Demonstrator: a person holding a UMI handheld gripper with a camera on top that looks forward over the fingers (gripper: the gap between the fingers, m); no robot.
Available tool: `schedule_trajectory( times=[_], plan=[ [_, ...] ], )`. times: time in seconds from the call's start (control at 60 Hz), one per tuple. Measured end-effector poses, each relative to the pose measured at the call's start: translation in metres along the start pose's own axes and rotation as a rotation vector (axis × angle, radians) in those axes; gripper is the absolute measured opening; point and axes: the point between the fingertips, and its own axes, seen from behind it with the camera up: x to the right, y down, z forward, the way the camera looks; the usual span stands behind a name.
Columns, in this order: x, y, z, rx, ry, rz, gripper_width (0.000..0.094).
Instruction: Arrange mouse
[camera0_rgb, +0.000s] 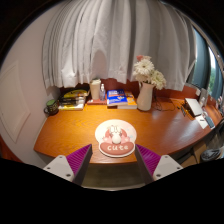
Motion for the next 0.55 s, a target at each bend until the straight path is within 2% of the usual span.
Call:
schedule_trajectory(
  times=[0.2, 0.383, 0.55],
  plan=[
    [-0.018, 0.021, -0.035, 0.001, 0.001, 0.004, 0.0856],
    [-0.035, 0.012, -0.051, 0.032, -0.024, 0.021, 0.0858],
    [-0.032, 0.004, -0.059, 0.040, 0.004, 0.008, 0.0859]
  ],
)
